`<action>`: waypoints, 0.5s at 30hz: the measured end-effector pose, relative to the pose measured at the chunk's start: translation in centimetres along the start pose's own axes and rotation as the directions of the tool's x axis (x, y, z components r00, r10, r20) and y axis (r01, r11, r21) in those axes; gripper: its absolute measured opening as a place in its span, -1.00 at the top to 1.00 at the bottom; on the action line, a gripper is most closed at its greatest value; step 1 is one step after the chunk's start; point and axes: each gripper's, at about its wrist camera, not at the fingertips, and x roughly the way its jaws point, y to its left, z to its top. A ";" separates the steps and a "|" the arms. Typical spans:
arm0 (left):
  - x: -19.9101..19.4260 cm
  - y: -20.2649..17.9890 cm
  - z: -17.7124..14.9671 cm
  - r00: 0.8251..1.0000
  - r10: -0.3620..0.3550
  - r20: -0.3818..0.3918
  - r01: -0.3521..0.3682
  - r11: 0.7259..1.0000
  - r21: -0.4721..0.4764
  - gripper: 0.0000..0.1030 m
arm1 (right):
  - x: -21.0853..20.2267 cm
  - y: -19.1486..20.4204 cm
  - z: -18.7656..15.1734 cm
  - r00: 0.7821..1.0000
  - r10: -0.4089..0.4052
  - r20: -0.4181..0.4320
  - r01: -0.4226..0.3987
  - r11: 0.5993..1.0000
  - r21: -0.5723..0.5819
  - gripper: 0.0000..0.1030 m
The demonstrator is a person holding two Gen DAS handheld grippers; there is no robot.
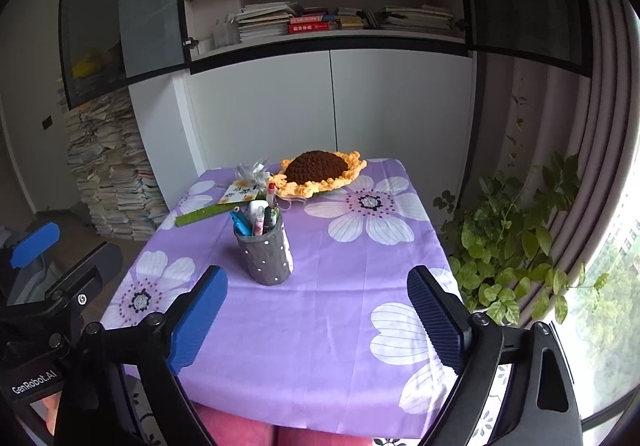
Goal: Organize stationery
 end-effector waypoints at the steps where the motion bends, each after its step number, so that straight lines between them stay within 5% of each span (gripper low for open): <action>1: -0.3 0.0 0.0 1.000 -0.002 0.003 0.002 1.000 -0.001 -0.98 | -0.4 0.1 -0.1 1.000 -0.009 0.008 0.009 1.000 -0.008 -0.83; 15: -3.8 0.9 -0.8 0.998 -0.002 0.057 0.004 0.999 -0.039 -0.98 | -4.0 0.5 -1.5 0.999 -0.029 0.046 0.027 0.999 0.038 -0.84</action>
